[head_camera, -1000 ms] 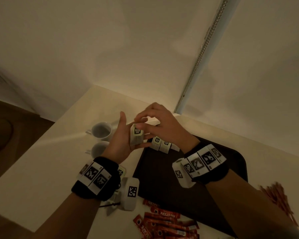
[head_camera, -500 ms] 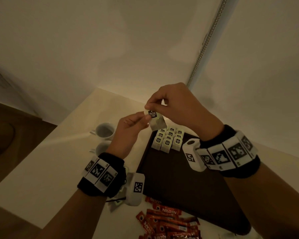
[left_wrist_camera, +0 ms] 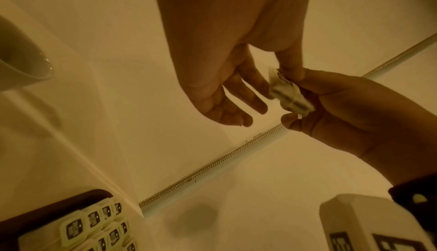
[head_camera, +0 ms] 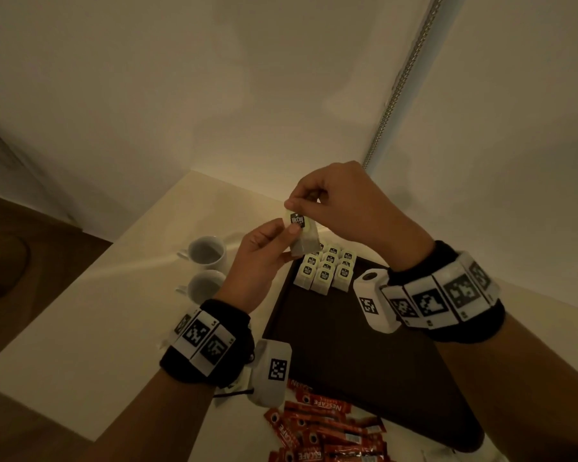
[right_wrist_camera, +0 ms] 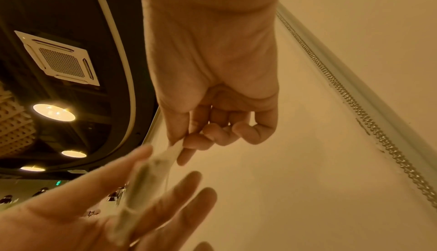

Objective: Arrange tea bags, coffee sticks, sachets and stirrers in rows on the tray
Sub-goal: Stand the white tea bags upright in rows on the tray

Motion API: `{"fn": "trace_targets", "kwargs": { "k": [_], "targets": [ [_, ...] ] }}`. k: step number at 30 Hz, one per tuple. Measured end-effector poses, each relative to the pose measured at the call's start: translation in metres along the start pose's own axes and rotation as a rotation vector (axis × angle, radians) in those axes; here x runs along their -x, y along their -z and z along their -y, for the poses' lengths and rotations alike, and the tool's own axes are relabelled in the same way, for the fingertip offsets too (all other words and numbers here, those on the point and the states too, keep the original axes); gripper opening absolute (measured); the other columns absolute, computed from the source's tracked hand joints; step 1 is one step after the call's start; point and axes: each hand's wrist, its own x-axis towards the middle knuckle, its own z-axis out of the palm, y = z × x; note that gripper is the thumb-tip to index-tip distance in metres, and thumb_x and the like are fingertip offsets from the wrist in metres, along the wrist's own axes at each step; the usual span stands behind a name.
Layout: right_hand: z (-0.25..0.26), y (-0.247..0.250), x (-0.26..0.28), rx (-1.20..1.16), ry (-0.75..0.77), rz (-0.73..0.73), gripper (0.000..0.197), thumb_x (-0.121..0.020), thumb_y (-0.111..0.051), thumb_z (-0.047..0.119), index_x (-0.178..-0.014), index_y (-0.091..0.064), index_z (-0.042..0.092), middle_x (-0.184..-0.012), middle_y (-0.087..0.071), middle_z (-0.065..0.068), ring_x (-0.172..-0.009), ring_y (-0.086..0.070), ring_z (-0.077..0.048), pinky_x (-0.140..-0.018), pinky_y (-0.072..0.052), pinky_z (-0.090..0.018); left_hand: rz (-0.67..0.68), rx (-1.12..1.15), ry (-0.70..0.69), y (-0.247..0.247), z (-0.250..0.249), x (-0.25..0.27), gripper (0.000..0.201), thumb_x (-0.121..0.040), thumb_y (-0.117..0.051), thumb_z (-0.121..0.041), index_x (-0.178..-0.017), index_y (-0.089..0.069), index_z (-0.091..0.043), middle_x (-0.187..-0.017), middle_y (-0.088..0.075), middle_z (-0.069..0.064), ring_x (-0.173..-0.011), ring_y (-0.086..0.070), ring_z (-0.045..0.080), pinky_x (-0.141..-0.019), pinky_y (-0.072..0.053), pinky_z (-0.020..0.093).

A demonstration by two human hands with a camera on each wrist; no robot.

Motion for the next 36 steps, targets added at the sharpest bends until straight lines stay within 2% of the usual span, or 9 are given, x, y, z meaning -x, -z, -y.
{"fn": "trace_targets", "kwargs": {
  "k": [3,6,11,16,20,24,29,32,36],
  "targets": [
    [-0.003,-0.001,0.004,-0.111,-0.022,-0.071,0.014,-0.082,-0.07,0.03,-0.078,-0.072,0.016,-0.064,-0.06,0.016,-0.06,-0.053,0.007,-0.06,-0.039,-0.007,-0.003,-0.071,-0.007,0.001,0.004,0.0,0.015,-0.084,-0.065,-0.015,-0.098,-0.068,-0.017,-0.093,-0.074,-0.002,-0.09,-0.068,0.012,-0.074,-0.052,0.022],
    [-0.008,-0.003,0.009,-0.227,-0.043,-0.175,0.012,-0.08,-0.072,0.027,-0.075,-0.069,0.016,-0.063,-0.059,0.016,-0.059,-0.054,0.004,-0.058,-0.04,-0.007,-0.046,-0.098,-0.03,-0.002,0.006,0.002,0.02,-0.078,-0.063,-0.016,-0.097,-0.066,-0.013,-0.087,-0.075,-0.002,-0.082,-0.069,0.01,-0.071,-0.051,0.02],
    [-0.018,-0.006,0.018,-0.377,-0.072,-0.267,0.009,-0.081,-0.071,0.023,-0.076,-0.066,0.017,-0.067,-0.064,0.009,-0.058,-0.055,0.001,-0.057,-0.04,-0.008,-0.123,-0.14,-0.061,-0.005,0.012,-0.001,0.017,-0.076,-0.064,-0.021,-0.092,-0.068,-0.018,-0.085,-0.075,-0.002,-0.08,-0.069,0.012,-0.07,-0.051,0.02],
    [-0.043,-0.014,0.034,-0.475,-0.141,-0.334,0.004,-0.083,-0.068,0.015,-0.082,-0.066,0.011,-0.07,-0.066,0.0,-0.054,-0.059,-0.003,-0.053,-0.044,-0.01,-0.127,-0.219,-0.027,-0.002,0.012,0.002,0.027,-0.081,-0.065,-0.007,-0.106,-0.063,-0.018,-0.093,-0.074,-0.004,-0.086,-0.069,0.011,-0.07,-0.052,0.019],
    [-0.096,-0.037,0.056,-0.389,-0.33,-0.236,0.003,-0.086,-0.065,0.01,-0.086,-0.065,0.012,-0.074,-0.065,0.001,-0.056,-0.06,-0.002,-0.057,-0.05,-0.014,-0.124,-0.389,0.059,0.027,0.016,0.019,0.027,-0.08,-0.065,-0.019,-0.107,-0.064,-0.018,-0.102,-0.072,0.001,-0.095,-0.067,0.018,-0.077,-0.053,0.022],
    [-0.148,-0.076,0.082,-0.276,-0.579,-0.01,0.006,-0.087,-0.063,0.009,-0.088,-0.062,0.016,-0.076,-0.061,0.007,-0.062,-0.056,-0.001,-0.06,-0.049,-0.016,-0.182,-0.478,0.152,0.063,0.022,0.051,0.016,-0.088,-0.061,-0.012,-0.103,-0.066,-0.013,-0.096,-0.073,0.002,-0.086,-0.068,0.017,-0.075,-0.053,0.023],
    [-0.19,-0.125,0.109,-0.278,-0.765,0.203,0.012,-0.089,-0.061,0.015,-0.1,-0.064,0.011,-0.087,-0.06,0.003,-0.075,-0.057,-0.008,-0.063,-0.045,-0.015,-0.34,-0.398,0.224,0.099,0.03,0.092,0.021,-0.081,-0.068,-0.021,-0.099,-0.068,-0.008,-0.087,-0.073,0.007,-0.077,-0.066,0.018,-0.073,-0.053,0.026],
    [-0.2,-0.141,0.11,-0.305,-0.81,0.187,0.009,-0.088,-0.063,0.016,-0.097,-0.063,0.013,-0.091,-0.062,-0.001,-0.079,-0.058,-0.011,-0.065,-0.047,-0.018,-0.363,-0.411,0.277,0.115,0.034,0.114,0.016,-0.092,-0.052,-0.005,-0.099,-0.067,-0.004,-0.088,-0.071,0.011,-0.076,-0.063,0.019,-0.07,-0.054,0.022],
    [-0.21,-0.142,0.098,-0.294,-0.85,0.037,0.009,-0.087,-0.064,0.014,-0.096,-0.064,0.011,-0.091,-0.063,-0.002,-0.08,-0.059,-0.012,-0.072,-0.05,-0.023,-0.43,-0.435,0.329,0.133,0.035,0.137,0.019,-0.094,-0.048,-0.003,-0.101,-0.065,0.0,-0.089,-0.069,0.015,-0.075,-0.063,0.019,-0.064,-0.053,0.018]
  ]
}}
